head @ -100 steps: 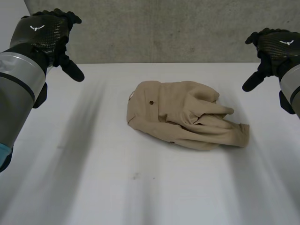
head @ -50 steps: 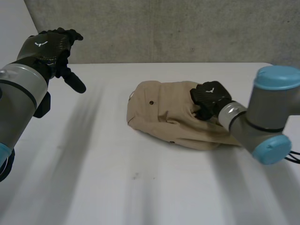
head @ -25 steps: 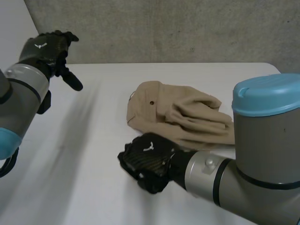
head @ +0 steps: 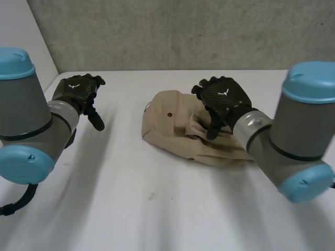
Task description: Fold the shorts.
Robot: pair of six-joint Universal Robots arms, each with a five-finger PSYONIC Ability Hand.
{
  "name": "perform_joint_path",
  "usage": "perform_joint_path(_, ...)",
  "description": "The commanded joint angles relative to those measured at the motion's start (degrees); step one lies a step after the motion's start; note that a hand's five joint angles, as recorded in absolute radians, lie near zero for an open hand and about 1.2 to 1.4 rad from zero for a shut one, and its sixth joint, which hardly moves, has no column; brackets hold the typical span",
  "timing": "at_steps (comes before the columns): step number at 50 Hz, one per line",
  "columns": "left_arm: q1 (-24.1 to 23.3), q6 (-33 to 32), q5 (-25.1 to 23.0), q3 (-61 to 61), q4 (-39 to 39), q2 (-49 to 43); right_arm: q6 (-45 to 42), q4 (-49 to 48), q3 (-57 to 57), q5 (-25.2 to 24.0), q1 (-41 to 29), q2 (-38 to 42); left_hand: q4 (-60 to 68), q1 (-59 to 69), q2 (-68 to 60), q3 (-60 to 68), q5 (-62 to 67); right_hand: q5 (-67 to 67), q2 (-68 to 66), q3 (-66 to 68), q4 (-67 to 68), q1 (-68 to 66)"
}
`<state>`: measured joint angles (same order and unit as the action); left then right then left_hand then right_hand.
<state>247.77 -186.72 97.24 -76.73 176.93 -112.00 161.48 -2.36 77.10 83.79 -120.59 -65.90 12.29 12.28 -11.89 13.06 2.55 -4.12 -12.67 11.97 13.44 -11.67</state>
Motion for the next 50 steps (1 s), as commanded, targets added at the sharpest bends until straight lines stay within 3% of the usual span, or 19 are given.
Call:
perform_joint_path(1,-0.10,0.13,-0.03,-0.26,0.08,0.55,-3.09,-0.98,-8.36,3.14,-0.61,10.86,-2.24,-2.23,1.84,-3.01,-2.50,2.38,0.93,-0.23,-1.70,-0.07)
perform_joint_path(5,-0.18,0.13,0.05,-0.18,0.17,0.46,-3.80,-0.89,-9.60,1.91,-0.70,14.30,-2.24,-2.23,1.84,-3.01,-2.50,-19.29,-20.74,21.44,19.97,-21.74)
perform_joint_path(9,-0.10,0.13,0.06,0.09,0.44,0.46,-4.06,-0.80,-8.81,-0.64,-0.87,14.22,-2.24,-2.23,1.84,-3.01,-2.50,-60.45,-61.91,62.60,61.13,-62.90)
perform_joint_path(11,-0.01,0.13,0.06,0.18,0.44,0.55,-3.63,-0.45,-7.49,-2.22,-0.79,12.64,-2.24,-2.23,1.84,-3.01,-2.50,-65.88,-67.33,68.03,66.56,-68.33)
perform_joint_path(17,0.43,0.04,0.06,0.35,0.44,0.73,-4.15,5.78,-0.64,-5.91,-2.01,2.28,-2.24,-2.23,1.84,-3.01,-2.50,-65.88,-67.33,68.03,66.56,-68.33)
perform_joint_path(21,0.61,-0.05,-0.03,0.70,0.44,0.64,-6.34,15.69,5.06,-13.45,-6.05,-4.40,-2.24,-2.23,1.84,-3.01,-2.50,-65.88,-67.33,68.03,66.56,-68.33)
perform_joint_path(25,0.69,-0.05,-0.03,0.79,0.44,0.11,-9.41,22.55,10.07,-18.38,-8.16,-7.57,-2.24,-2.23,1.84,-3.01,-2.50,-65.88,-67.33,68.03,66.56,-68.33)
perform_joint_path(29,0.69,-0.14,-0.12,0.79,0.44,-0.59,-13.19,26.17,13.77,-19.28,-9.04,-8.02,-2.24,-2.23,1.84,-3.01,-2.50,-65.88,-67.33,68.03,66.56,-68.33)
perform_joint_path(32,-0.09,-0.14,-0.29,0.44,0.44,-2.26,-15.05,26.18,14.22,-18.93,-8.96,-7.76,-2.24,-2.23,1.84,-3.01,-2.50,-37.80,-39.25,39.94,38.48,-40.25)
perform_joint_path(33,-0.18,-0.14,-0.38,0.35,0.44,-2.78,-15.31,25.49,14.22,-18.49,-8.52,-7.84,-2.24,-2.23,1.84,-3.01,-2.50,-16.37,-17.82,18.51,17.05,-18.82)
perform_joint_path(35,-0.36,-0.14,-1.26,0.09,0.44,-4.01,-15.31,24.34,14.48,-18.05,-8.52,-8.19,-2.24,-2.23,1.84,-3.01,-2.50,-1.41,-2.86,3.56,2.09,-3.86)
perform_joint_path(45,-3.26,-1.54,-6.80,0.00,0.61,-9.99,-13.30,19.34,19.22,-17.96,-7.12,-14.78,-0.73,-0.72,0.33,-1.50,-0.99,1.18,-0.28,0.97,-0.50,-1.27)
perform_joint_path(50,-3.26,-8.21,-6.45,-0.17,-1.32,-10.09,-11.45,15.73,21.16,-17.87,-4.39,-15.23,0.45,0.46,-0.85,-0.32,0.19,1.17,-0.28,0.97,-0.50,-1.28)
